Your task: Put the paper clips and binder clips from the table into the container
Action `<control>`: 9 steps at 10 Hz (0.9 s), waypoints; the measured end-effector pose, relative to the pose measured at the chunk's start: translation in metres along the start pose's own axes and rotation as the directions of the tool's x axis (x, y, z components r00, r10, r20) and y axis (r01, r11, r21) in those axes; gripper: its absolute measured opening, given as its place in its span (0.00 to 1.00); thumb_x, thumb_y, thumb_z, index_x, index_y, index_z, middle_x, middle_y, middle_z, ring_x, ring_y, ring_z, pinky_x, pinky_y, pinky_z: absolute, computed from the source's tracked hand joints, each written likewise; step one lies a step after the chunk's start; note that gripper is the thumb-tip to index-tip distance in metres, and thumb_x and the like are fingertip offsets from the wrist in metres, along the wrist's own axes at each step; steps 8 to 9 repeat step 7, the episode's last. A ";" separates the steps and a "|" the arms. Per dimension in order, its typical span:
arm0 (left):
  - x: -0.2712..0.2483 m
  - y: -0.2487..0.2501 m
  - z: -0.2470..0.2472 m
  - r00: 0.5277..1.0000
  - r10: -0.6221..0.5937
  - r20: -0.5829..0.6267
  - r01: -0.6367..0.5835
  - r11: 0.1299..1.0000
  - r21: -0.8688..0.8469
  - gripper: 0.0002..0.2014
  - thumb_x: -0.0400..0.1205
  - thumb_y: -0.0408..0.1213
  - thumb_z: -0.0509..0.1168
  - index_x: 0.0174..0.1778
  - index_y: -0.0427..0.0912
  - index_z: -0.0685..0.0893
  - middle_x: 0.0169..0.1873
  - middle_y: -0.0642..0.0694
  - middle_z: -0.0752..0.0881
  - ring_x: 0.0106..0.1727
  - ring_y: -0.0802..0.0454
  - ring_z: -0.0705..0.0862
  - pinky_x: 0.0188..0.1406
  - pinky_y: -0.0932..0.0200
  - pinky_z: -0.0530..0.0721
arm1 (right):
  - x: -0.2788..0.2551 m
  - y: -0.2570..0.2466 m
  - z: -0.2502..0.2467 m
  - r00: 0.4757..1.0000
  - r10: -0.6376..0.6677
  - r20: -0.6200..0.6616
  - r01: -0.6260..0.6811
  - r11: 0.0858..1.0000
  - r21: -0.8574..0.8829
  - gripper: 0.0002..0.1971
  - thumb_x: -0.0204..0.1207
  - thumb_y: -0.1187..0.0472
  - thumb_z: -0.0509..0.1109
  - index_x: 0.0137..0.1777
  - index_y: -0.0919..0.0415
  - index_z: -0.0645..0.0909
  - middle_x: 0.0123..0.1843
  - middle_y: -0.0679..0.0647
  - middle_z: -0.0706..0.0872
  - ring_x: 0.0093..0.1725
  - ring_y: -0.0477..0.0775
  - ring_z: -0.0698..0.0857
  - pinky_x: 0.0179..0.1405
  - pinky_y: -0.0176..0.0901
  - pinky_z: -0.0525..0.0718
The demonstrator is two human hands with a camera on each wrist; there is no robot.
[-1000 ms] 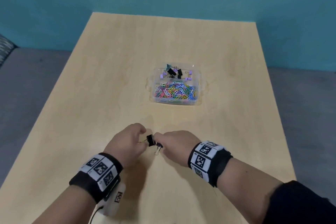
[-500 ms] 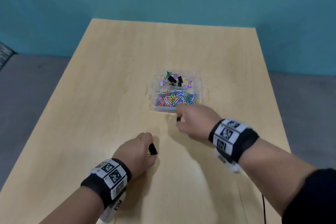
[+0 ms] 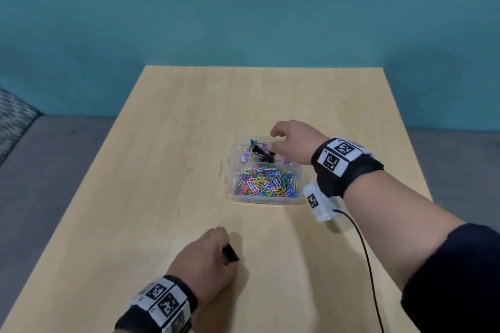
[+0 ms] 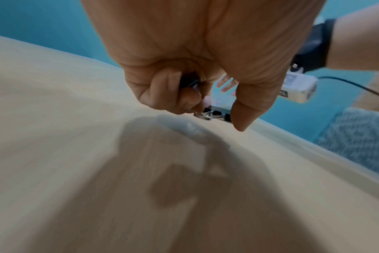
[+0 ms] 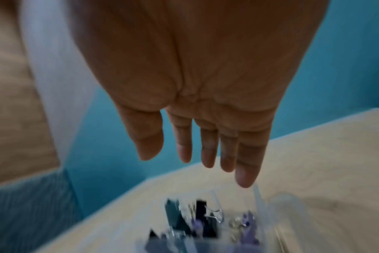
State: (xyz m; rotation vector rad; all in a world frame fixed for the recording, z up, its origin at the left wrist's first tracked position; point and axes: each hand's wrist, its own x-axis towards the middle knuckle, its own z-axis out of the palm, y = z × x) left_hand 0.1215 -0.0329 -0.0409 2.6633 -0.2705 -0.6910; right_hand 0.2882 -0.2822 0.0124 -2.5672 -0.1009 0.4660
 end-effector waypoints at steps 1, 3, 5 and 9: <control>0.028 0.017 -0.024 0.995 0.021 -0.101 -0.024 0.999 -0.037 0.11 0.69 0.48 0.65 0.34 0.52 0.68 0.30 0.53 0.76 0.33 0.51 0.78 0.31 0.57 0.73 | -0.034 0.019 -0.019 0.986 0.008 -0.169 0.027 0.979 0.203 0.15 0.77 0.53 0.70 0.62 0.54 0.80 0.60 0.52 0.84 0.56 0.52 0.83 0.59 0.48 0.79; 0.115 0.081 -0.083 0.970 0.180 -0.166 -0.148 0.971 0.187 0.10 0.71 0.44 0.66 0.42 0.48 0.73 0.40 0.48 0.79 0.36 0.46 0.81 0.32 0.52 0.81 | -0.148 0.053 -0.030 0.967 0.082 -0.240 0.004 0.941 0.338 0.09 0.78 0.54 0.70 0.57 0.45 0.81 0.56 0.40 0.83 0.57 0.37 0.80 0.52 0.30 0.74; 0.174 0.110 -0.089 0.970 0.221 -0.097 -0.183 0.934 0.306 0.12 0.73 0.38 0.65 0.51 0.45 0.74 0.47 0.44 0.77 0.39 0.44 0.79 0.35 0.52 0.80 | -0.248 0.064 -0.028 0.972 0.161 -0.173 -0.080 0.913 0.401 0.17 0.70 0.40 0.69 0.60 0.31 0.78 0.58 0.31 0.80 0.46 0.38 0.85 0.42 0.30 0.79; 0.148 0.083 -0.087 0.954 0.245 -0.174 -0.217 0.962 0.168 0.25 0.76 0.40 0.66 0.71 0.52 0.74 0.61 0.47 0.77 0.57 0.47 0.80 0.55 0.54 0.79 | -0.288 0.055 -0.050 0.946 0.083 -0.313 0.022 0.947 0.320 0.29 0.66 0.29 0.65 0.66 0.38 0.78 0.66 0.38 0.81 0.58 0.42 0.84 0.49 0.46 0.86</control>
